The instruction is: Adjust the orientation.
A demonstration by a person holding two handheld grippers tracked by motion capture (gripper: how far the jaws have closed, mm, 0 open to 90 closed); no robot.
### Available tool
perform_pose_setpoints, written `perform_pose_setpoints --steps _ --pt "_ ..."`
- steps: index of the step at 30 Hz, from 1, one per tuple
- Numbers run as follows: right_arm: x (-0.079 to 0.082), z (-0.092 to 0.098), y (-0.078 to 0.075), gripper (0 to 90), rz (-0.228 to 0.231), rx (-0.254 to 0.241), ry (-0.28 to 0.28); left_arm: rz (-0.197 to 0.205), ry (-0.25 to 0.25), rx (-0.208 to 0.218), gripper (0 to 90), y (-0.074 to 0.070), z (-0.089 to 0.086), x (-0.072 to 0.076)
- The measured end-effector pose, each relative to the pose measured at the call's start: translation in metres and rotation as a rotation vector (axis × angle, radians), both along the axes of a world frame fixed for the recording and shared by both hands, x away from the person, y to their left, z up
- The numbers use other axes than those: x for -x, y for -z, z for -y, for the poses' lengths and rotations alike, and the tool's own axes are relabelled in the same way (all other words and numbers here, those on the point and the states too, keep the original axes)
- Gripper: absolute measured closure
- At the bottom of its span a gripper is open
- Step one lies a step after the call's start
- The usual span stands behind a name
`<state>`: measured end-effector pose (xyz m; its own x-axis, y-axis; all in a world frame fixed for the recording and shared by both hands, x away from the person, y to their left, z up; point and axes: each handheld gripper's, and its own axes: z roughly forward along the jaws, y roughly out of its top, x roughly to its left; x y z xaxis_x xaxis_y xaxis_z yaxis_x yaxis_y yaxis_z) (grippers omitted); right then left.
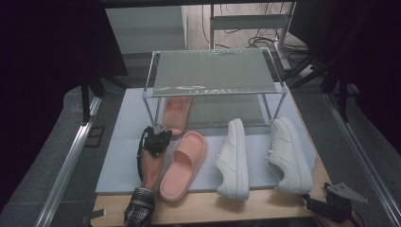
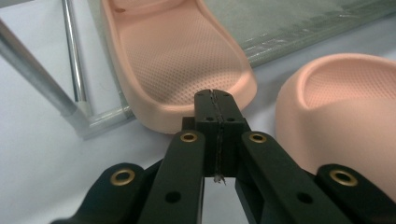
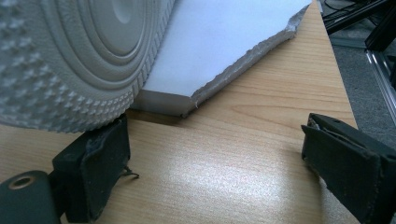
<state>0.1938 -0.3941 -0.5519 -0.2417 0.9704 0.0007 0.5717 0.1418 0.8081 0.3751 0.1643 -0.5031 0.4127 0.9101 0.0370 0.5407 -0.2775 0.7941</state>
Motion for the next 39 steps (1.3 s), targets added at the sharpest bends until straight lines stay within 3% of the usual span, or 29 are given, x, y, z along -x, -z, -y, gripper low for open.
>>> perform_pose_setpoints --steps 12,20,39 --pt "0.0 -0.001 -0.001 7.7 -0.009 0.001 0.004 -0.007 -0.002 0.02 89.7 0.001 0.006 -0.015" --pt "0.0 -0.002 -0.001 7.7 -0.007 0.0 0.014 -0.004 0.0 0.008 89.7 0.002 0.01 -0.023" --pt "0.001 0.0 0.001 7.4 0.01 -0.002 0.002 -0.043 0.016 0.006 89.6 0.0 0.01 -0.037"
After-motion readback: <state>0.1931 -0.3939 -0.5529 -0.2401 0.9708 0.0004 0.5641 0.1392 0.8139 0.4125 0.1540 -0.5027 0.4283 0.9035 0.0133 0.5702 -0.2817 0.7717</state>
